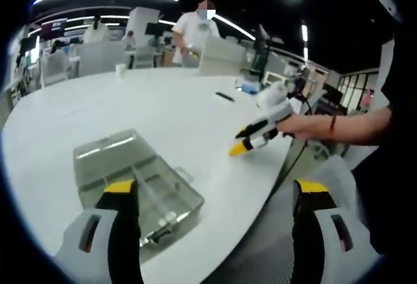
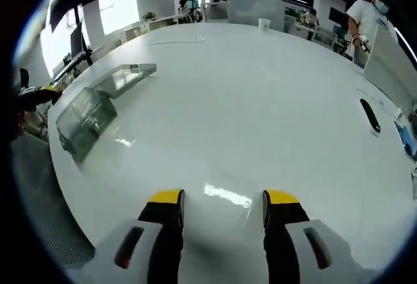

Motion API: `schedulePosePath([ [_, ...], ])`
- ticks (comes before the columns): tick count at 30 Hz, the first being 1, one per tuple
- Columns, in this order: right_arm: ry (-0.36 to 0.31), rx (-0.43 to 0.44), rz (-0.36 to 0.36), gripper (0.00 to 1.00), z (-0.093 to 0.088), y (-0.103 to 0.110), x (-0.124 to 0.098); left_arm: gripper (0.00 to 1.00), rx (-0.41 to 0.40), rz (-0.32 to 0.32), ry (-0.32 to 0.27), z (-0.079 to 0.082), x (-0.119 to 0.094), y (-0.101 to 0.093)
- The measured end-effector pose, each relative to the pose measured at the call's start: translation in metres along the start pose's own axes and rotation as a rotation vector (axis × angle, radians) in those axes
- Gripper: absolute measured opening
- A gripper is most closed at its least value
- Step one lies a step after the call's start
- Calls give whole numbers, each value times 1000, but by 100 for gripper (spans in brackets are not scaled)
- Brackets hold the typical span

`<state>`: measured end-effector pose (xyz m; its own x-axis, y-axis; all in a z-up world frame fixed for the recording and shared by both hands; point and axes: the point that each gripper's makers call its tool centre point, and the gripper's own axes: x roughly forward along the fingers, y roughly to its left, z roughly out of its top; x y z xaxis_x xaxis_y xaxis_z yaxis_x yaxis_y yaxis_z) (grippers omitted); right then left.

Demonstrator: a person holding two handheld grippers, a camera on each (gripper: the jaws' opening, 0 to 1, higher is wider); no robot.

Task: Insert the divider into the dual guide fixture by aligning both edges with the guide slots and pushing it downward to the bottom, including one-sided entry, uneven engagement, binding, and posture correction.

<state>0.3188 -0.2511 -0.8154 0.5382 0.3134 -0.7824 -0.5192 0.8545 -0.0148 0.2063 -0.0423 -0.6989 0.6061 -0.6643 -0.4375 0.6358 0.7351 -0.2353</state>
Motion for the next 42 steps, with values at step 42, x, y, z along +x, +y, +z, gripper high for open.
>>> schedulePosePath([
  [42, 296, -99, 58, 29, -5, 15, 3, 94, -25, -14, -3, 0, 4, -3],
])
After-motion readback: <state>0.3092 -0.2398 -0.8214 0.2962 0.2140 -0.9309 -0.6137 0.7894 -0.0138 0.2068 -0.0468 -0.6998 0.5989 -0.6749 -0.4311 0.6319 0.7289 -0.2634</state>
